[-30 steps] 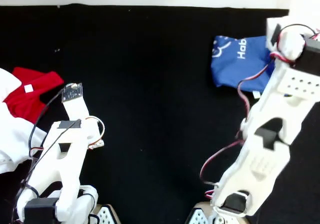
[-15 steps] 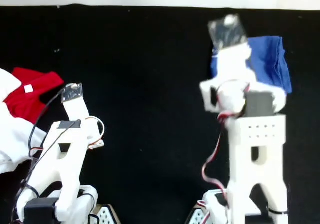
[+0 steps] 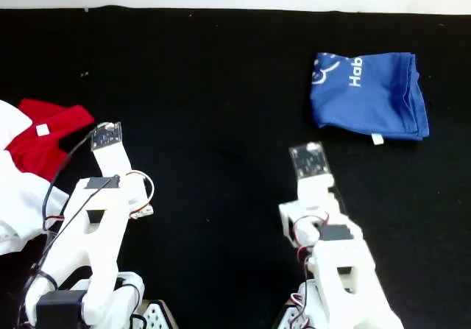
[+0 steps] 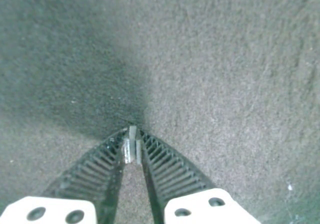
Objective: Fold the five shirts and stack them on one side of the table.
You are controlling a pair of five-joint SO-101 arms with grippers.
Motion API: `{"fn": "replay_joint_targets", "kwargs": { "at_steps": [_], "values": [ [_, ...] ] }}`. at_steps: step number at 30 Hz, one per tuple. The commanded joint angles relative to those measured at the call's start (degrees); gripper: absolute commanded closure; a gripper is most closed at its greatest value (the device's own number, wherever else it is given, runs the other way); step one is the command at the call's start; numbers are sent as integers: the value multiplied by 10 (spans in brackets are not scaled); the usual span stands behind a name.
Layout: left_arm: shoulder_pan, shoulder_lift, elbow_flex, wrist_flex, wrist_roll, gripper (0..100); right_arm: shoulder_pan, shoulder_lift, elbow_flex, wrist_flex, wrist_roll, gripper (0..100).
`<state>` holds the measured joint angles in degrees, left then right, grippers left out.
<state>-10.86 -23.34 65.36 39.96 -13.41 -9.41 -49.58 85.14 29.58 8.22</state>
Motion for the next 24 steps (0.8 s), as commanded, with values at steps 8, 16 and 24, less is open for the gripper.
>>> {"fn": "replay_joint_targets", "kwargs": {
  "at_steps": [8,16,24],
  "values": [
    [-14,-1,-5,-9,-4,991,-5,-7,17,-63,-18,900],
    [-237,-6,-219,244,-48,934,-5,-7,17,-65,-17,900],
    [-491,104,-480,353,-161,746,-5,-7,16,-65,-17,900]
  ]
}}
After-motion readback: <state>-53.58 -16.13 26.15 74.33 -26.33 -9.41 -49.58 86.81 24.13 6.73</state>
